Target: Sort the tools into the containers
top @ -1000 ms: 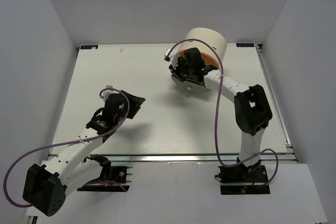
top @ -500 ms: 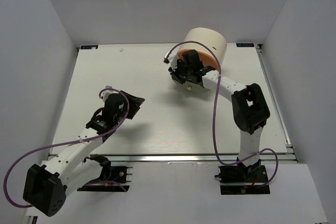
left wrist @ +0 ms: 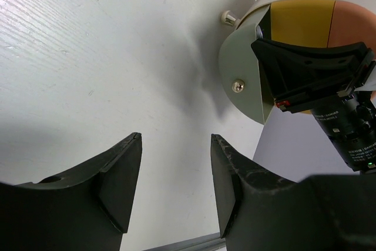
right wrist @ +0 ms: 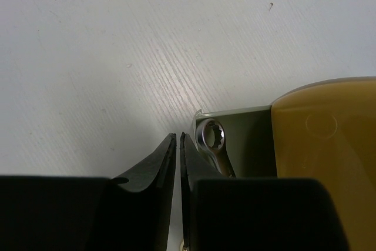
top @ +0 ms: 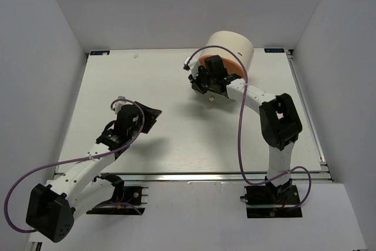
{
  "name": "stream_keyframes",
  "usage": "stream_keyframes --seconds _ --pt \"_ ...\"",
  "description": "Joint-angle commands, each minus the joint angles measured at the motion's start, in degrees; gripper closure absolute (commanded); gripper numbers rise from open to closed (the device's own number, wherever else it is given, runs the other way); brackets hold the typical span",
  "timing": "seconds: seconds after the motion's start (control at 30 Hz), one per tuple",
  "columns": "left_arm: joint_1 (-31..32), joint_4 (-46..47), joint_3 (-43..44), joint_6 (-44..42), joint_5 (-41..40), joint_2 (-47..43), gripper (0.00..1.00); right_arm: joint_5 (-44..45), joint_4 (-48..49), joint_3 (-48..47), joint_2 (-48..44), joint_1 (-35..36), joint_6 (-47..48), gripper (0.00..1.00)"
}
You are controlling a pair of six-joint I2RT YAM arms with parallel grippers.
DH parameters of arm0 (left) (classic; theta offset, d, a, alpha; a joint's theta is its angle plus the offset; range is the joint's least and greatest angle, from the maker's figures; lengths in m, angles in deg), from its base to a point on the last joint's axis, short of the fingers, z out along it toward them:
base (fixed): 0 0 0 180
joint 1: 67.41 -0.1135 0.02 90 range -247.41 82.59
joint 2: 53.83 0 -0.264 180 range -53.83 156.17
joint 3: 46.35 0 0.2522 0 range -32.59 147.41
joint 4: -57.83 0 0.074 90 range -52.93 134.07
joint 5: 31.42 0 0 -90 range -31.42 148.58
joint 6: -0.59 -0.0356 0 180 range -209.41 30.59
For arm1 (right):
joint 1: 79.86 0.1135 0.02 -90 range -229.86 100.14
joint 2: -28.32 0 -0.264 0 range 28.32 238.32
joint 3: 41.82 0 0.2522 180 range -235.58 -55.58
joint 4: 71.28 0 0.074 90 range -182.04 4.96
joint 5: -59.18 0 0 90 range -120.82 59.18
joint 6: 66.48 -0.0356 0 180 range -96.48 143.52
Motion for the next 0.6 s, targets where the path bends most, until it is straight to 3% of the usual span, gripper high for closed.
stream_keyframes --seconds 0.0,0.57 --pt "-0.3 -0.3 -0.1 -0.1 -0.5 -0.3 0.40 -0.6 2.0 -2.3 -1.0 0.1 -0.8 0.88" --pt "-0.3 -0.2 -0.3 -0.1 -0.3 0.0 0.40 -2.0 3.8 -2.9 -1.7 0.1 -3.0 0.88"
